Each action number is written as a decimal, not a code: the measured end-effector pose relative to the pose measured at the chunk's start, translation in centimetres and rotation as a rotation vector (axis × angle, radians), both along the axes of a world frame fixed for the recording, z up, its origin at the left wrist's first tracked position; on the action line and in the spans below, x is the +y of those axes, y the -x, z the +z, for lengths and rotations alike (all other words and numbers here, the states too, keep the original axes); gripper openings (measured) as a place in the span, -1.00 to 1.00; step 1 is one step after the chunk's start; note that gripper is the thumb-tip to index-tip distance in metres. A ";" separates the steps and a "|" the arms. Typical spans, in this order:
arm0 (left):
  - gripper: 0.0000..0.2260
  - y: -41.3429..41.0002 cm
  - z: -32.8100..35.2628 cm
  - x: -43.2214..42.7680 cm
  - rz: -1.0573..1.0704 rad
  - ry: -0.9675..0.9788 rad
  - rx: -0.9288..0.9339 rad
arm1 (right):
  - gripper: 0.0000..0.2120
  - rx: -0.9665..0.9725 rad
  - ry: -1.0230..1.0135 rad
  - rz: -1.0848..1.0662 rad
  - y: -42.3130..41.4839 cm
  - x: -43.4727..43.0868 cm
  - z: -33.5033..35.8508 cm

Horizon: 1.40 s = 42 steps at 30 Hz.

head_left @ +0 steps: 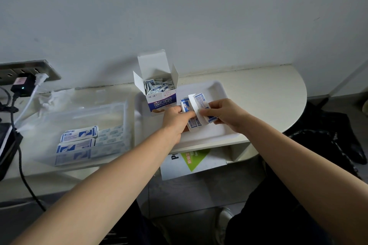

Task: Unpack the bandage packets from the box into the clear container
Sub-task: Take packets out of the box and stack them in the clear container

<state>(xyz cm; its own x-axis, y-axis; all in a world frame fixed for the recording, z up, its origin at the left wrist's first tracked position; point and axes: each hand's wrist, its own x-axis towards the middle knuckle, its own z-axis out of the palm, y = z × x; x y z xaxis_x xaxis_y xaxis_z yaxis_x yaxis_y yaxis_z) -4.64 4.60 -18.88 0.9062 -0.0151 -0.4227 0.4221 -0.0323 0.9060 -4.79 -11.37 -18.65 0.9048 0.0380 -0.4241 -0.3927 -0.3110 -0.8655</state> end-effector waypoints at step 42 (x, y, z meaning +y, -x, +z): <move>-0.86 0.0 -1.0 1.7 -0.072 0.081 0.074 | -0.79 0.103 -0.138 -0.025 0.4 1.1 -0.3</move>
<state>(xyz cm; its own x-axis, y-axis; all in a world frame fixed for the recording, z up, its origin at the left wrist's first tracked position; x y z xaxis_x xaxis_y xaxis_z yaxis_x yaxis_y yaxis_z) -4.62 6.31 -19.84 0.8679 -0.1162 -0.4829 0.4869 0.0075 0.8734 -5.18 -10.23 -18.92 0.8582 0.0805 -0.5069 -0.4875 -0.1813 -0.8541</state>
